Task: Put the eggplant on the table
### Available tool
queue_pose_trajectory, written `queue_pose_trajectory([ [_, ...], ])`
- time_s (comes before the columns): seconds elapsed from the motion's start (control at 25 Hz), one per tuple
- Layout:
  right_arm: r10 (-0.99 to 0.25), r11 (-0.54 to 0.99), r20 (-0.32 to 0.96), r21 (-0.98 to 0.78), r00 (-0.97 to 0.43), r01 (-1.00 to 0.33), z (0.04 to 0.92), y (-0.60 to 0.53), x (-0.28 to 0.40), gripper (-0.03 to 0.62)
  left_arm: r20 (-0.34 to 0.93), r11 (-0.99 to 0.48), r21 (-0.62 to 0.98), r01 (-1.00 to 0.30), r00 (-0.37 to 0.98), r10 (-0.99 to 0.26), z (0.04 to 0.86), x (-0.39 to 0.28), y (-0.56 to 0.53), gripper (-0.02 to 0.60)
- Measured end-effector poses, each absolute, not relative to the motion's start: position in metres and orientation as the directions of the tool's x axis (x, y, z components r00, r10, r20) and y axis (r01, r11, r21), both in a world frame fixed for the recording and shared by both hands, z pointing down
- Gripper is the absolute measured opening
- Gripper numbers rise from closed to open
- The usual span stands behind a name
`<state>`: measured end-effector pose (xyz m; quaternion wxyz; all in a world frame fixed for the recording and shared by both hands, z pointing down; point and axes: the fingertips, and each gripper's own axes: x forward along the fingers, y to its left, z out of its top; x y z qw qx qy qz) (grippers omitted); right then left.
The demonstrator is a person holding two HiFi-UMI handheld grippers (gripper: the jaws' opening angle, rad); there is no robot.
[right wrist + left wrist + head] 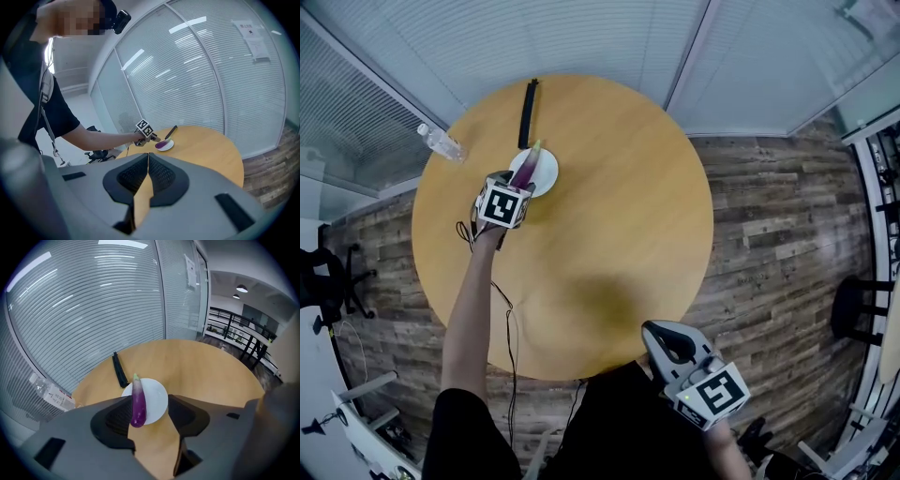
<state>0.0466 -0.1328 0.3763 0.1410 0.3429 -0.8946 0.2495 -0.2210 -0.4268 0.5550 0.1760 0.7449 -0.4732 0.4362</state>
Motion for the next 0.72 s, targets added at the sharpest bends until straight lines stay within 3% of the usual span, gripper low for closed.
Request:
queue_pose_trajectory([
  [0.48, -0.563, 0.663, 0.365, -0.336, -0.741, -0.669, 0.364, -0.096, 0.105, 0.017, 0.797, -0.420, -0.221, -0.880, 0.086, -0.598, 0.521, -0.199, -0.350, 0.112],
  [0.6, -0.562, 0.674, 0.350, -0.332, -0.750, -0.660, 0.361, -0.080, 0.119, 0.017, 0.798, -0.381, -0.197, -0.903, 0.078, -0.597, 0.515, -0.193, -0.324, 0.062],
  [0.72, -0.560, 0.684, 0.333, -0.330, -0.758, -0.650, 0.360, -0.070, 0.136, 0.017, 0.790, -0.340, -0.160, -0.926, 0.086, -0.607, 0.505, -0.178, -0.304, 0.051],
])
